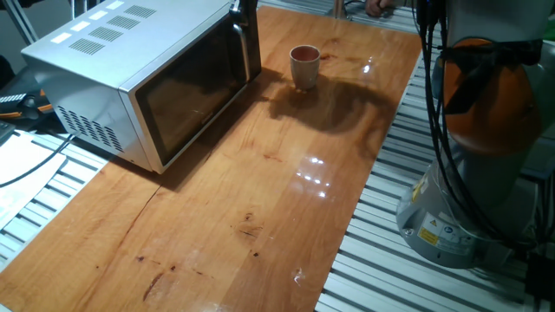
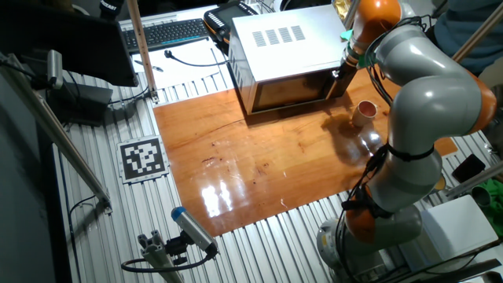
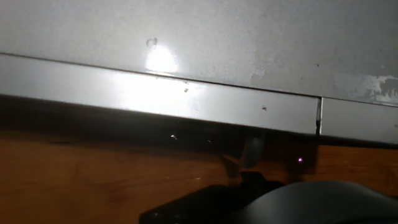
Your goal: Put the bowl into the microwave
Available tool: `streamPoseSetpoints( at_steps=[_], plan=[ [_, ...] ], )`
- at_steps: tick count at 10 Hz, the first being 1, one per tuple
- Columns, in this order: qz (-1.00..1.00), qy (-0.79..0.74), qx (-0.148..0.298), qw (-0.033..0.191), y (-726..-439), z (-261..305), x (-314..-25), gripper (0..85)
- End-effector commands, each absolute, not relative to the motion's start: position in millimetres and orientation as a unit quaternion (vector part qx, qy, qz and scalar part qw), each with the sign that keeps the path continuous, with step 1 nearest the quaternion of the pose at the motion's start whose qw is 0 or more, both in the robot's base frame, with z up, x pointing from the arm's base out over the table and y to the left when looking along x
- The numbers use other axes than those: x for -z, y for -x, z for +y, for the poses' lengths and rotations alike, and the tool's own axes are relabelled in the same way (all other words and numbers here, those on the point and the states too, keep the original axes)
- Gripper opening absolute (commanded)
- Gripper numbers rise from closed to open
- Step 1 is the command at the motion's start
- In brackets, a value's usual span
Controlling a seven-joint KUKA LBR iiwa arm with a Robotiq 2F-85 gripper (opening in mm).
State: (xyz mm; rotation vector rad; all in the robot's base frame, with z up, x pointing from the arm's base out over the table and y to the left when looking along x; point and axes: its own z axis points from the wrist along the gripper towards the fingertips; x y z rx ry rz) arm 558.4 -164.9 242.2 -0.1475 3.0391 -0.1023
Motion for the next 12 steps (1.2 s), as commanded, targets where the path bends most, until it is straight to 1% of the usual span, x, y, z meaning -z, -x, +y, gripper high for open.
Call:
streamPoseSetpoints(
  at_steps=[1,3,4,5,6,8,12],
  plan=[
    [0.997,0.043,0.033,0.048,-560.7,-163.9,-243.0,0.0],
    [0.997,0.045,0.037,0.041,-567.3,-162.7,-249.8,0.0],
    [0.998,0.042,0.038,0.039,-568.4,-162.9,-251.7,17.0],
    [0.998,0.039,0.041,0.040,-568.9,-162.3,-251.8,17.0],
    [0.998,0.036,0.040,0.040,-568.7,-162.7,-251.3,34.0],
    [0.998,0.032,0.041,0.047,-570.7,-163.0,-248.6,34.0],
    [0.998,0.033,0.036,0.050,-576.6,-162.5,-241.7,34.0]
  ],
)
